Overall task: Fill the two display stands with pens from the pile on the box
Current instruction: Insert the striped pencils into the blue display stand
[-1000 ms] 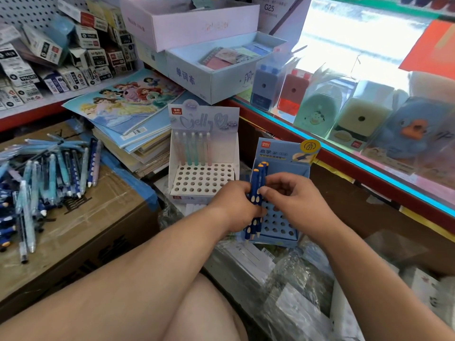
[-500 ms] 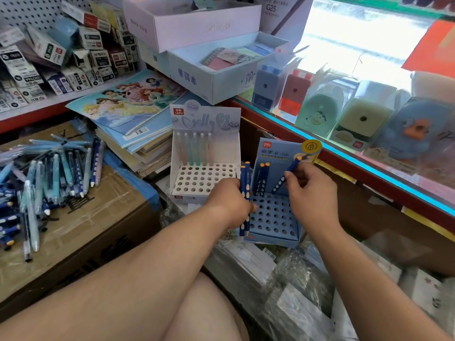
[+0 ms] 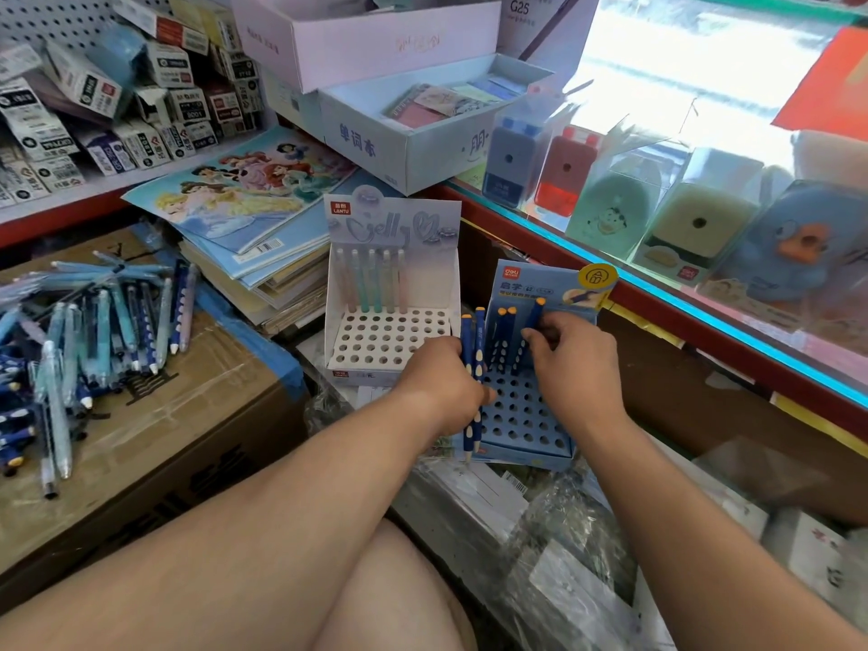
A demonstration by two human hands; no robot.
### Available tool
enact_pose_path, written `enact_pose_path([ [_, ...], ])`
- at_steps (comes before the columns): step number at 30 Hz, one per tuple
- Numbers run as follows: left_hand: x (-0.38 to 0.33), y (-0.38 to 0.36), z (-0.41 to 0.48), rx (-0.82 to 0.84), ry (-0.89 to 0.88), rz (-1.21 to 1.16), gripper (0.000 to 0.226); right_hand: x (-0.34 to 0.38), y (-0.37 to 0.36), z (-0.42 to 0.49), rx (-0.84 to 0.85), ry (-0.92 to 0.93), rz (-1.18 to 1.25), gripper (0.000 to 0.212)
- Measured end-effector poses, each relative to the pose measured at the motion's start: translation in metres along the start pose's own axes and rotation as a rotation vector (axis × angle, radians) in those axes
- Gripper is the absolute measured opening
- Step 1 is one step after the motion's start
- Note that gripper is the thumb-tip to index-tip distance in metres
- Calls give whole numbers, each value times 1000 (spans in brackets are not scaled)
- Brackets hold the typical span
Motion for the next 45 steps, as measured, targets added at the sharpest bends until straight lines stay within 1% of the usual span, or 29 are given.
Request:
enact_pose_path([
  [10, 0, 1, 0, 4, -6, 3, 35, 7, -1, -3, -31, -48, -35, 20],
  [16, 0, 2, -1, 10, -14, 6, 33, -1, -9, -6, 12, -110, -103, 23],
  [22, 0, 2, -1, 16, -15, 7, 33, 5, -5, -5, 38, -92, -190, 22],
  [26, -1, 2, -2, 27, -27, -15, 31, 5, 2, -4, 60, -110, -215, 29],
  [28, -1, 0, -2, 50, -34, -25, 30, 6, 14, -10, 26, -96, -134, 33],
  [29, -1, 0, -2, 66, -35, -29, 30, 8, 19, -14, 47, -81, -42, 30],
  [31, -1, -3, -2, 104, -40, -37, 29, 14, 25, -24, 190, -60, 199, 18],
  [32, -3, -4, -2, 122, -46, -40, 28, 17, 25, -30, 278, -53, 282, 12],
  [34, -6, -7, -4, 155, -66, -47, 27, 21, 26, -36, 398, -42, 347, 8],
  [36, -9, -10, -6, 186, -89, -43, 25, 19, 26, -37, 415, -51, 339, 9],
  [39, -12, -11, -8, 186, -97, -40, 26, 11, 30, -32, 366, -115, 389, 6],
  [41, -11, -6, -6, 137, -83, -15, 24, 4, 37, -25, 228, -132, 437, 4],
  [43, -9, -1, -5, 86, -56, -1, 25, -1, 46, -18, 62, -101, 437, 2],
  [45, -7, 1, -3, 45, -40, -8, 24, -5, 50, -15, -23, -61, 380, 2],
])
Point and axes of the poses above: each hand's wrist, its own z-axis towards the middle knuckle, its own y-axis out of the back of the hand, x = y × z, the point moved 4 cm from there along z, towards the middle knuckle, and after that the axes turned 14 degrees about -y, right-handed, at the moved point
